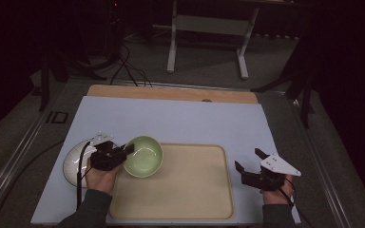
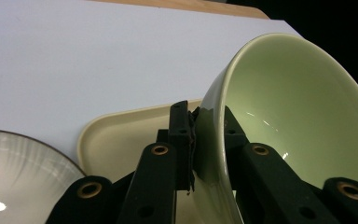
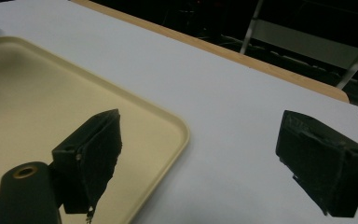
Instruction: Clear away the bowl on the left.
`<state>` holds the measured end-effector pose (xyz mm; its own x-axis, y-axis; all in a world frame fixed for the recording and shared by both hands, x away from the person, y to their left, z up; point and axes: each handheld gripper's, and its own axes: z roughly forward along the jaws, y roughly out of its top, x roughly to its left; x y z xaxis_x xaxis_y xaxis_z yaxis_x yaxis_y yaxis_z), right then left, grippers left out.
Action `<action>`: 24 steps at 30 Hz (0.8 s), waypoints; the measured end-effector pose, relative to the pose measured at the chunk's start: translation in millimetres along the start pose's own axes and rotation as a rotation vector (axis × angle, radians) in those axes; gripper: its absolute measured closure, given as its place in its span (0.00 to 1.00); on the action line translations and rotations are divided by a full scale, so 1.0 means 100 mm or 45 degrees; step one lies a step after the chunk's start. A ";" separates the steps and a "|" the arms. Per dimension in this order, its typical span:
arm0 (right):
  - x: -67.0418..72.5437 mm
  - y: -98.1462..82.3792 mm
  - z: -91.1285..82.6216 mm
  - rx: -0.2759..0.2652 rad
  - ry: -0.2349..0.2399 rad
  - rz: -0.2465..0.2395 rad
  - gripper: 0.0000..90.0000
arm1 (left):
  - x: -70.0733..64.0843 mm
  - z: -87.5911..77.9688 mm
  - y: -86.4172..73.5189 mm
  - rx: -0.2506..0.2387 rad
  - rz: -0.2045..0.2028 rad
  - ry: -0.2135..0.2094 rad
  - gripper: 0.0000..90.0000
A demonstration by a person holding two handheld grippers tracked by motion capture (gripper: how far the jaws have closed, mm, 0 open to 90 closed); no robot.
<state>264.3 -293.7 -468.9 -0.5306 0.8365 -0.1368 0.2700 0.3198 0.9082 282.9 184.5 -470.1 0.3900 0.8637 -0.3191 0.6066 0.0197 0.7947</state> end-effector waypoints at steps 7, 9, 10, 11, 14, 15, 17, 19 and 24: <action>-0.01 0.00 -0.01 -0.006 -0.005 0.005 0.15 | -0.07 0.08 -0.02 0.026 0.025 -0.017 0.91; -0.01 0.00 -0.01 -0.006 -0.006 0.005 0.15 | -0.08 0.09 -0.02 0.025 0.025 -0.019 0.91; -0.01 0.00 -0.01 -0.006 -0.006 0.004 0.15 | -0.09 0.10 -0.02 0.028 0.028 -0.022 0.91; -0.01 0.00 -0.01 -0.005 -0.007 0.005 0.15 | -0.09 0.11 -0.02 0.026 0.025 -0.026 0.91; -0.01 0.00 0.00 -0.004 -0.007 0.005 0.15 | -0.09 0.12 -0.02 0.031 0.026 -0.033 0.91; -0.01 0.00 -0.01 -0.004 -0.008 0.005 0.15 | -0.10 0.14 -0.02 0.031 0.025 -0.038 0.91; -0.01 0.00 -0.01 -0.006 -0.010 0.005 0.15 | -0.11 0.16 -0.02 0.034 0.021 -0.046 0.91; -0.01 0.00 -0.01 -0.005 -0.011 0.005 0.15 | -0.11 0.16 -0.02 0.039 0.024 -0.049 0.91; -0.01 0.00 -0.01 -0.003 -0.012 0.005 0.15 | -0.16 0.21 -0.04 0.054 0.030 -0.064 0.91</action>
<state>264.3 -294.7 -468.6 -0.5218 0.8419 -0.1373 0.2702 0.3158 0.9095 289.5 160.3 -479.0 0.4380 0.8375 -0.3267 0.6254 -0.0228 0.7800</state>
